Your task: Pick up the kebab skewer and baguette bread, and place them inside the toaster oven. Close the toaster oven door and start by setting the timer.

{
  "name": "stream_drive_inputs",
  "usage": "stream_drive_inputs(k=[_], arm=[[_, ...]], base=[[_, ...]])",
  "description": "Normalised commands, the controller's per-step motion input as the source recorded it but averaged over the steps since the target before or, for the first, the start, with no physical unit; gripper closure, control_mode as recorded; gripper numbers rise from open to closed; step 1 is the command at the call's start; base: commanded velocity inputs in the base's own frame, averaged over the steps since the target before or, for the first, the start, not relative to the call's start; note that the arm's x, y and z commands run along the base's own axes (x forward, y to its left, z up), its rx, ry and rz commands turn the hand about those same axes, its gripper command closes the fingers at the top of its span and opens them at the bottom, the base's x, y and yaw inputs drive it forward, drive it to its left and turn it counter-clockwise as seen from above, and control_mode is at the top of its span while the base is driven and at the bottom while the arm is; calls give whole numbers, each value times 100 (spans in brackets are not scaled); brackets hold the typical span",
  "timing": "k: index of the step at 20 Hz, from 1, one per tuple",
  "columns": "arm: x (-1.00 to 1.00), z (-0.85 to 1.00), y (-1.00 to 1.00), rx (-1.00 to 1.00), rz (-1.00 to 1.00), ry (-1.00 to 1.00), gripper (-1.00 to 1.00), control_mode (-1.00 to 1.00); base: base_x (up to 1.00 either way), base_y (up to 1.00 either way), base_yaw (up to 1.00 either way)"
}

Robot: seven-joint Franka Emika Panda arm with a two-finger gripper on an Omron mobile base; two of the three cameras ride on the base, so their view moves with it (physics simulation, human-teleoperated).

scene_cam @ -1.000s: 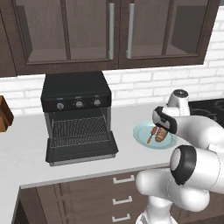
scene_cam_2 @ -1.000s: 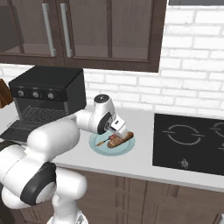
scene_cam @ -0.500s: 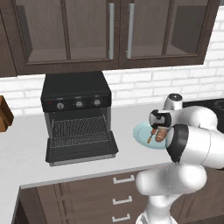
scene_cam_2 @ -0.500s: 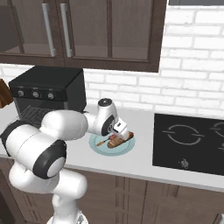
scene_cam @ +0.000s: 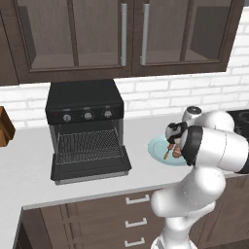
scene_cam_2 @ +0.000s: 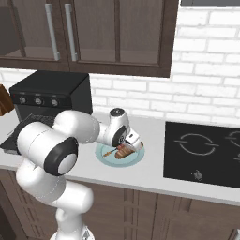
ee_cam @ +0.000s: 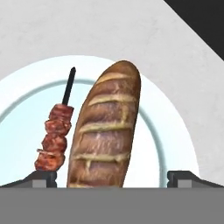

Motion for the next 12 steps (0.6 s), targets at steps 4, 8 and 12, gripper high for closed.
stream_drive_inputs(k=[4, 8, 12], arm=[[26, -17, -5, 0, 0, 1, -100, -100], [27, -16, 0, 0, 0, 3, -100, -100], [7, -24, 0, 0, 0, 1, -100, -100]], base=[[0, 0, 0], [0, 0, 0], [0, 0, 0]])
